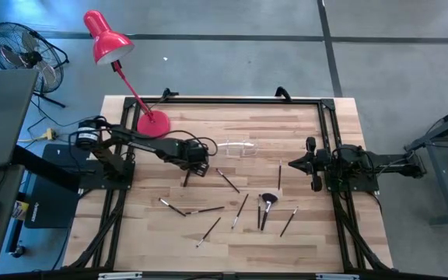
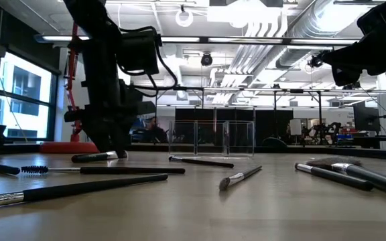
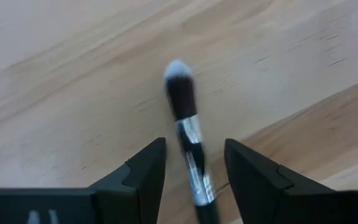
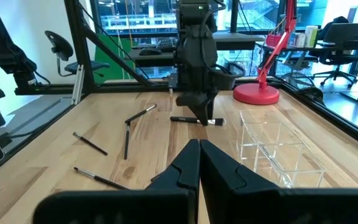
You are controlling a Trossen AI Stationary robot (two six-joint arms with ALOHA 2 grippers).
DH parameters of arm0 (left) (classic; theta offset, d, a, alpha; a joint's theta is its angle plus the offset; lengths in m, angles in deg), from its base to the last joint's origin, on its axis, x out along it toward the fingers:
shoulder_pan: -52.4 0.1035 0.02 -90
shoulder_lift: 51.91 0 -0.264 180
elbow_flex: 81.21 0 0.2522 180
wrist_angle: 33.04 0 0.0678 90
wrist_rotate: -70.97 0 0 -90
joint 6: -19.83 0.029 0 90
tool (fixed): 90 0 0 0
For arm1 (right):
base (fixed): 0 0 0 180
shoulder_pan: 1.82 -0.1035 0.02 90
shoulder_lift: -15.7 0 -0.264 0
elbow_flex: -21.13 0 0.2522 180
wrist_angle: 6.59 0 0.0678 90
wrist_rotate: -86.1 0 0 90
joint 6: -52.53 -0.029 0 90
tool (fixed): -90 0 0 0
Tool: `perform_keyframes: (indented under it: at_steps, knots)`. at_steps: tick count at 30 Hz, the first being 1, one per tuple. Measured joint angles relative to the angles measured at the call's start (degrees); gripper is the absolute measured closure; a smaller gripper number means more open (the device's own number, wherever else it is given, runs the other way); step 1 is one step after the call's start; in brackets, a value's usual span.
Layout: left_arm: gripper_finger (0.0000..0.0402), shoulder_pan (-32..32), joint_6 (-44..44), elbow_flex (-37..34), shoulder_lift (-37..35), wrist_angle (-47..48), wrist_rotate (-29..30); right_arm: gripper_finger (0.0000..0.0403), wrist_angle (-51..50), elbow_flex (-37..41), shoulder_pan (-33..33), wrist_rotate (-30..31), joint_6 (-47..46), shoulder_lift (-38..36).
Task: Pick & Place Makeup Supplies
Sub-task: Put the makeup brush into the transparent organizer
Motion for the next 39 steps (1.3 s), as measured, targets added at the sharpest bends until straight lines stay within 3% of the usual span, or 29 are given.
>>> perform_keyframes:
  at_steps: [7,20,30,39]
  knots:
    - [0.0255,0.0,0.0,0.0,0.3,-0.2,-0.3,0.0398,0.0,0.0,0.0,0.0,0.0,0.0]
    - [0.0356,0.0,0.0,0.0,0.3,-0.5,-1.8,0.0398,0.0,0.0,0.0,0.0,0.0,0.0]
    - [0.0358,0.0,0.0,1.1,0.0,1.3,-3.3,0.0398,0.0,0.0,0.0,0.0,0.0,0.0]
    - [0.0358,-0.1,4.4,12.3,0.0,14.6,1.8,0.0398,0.0,0.0,0.0,0.0,0.0,0.0]
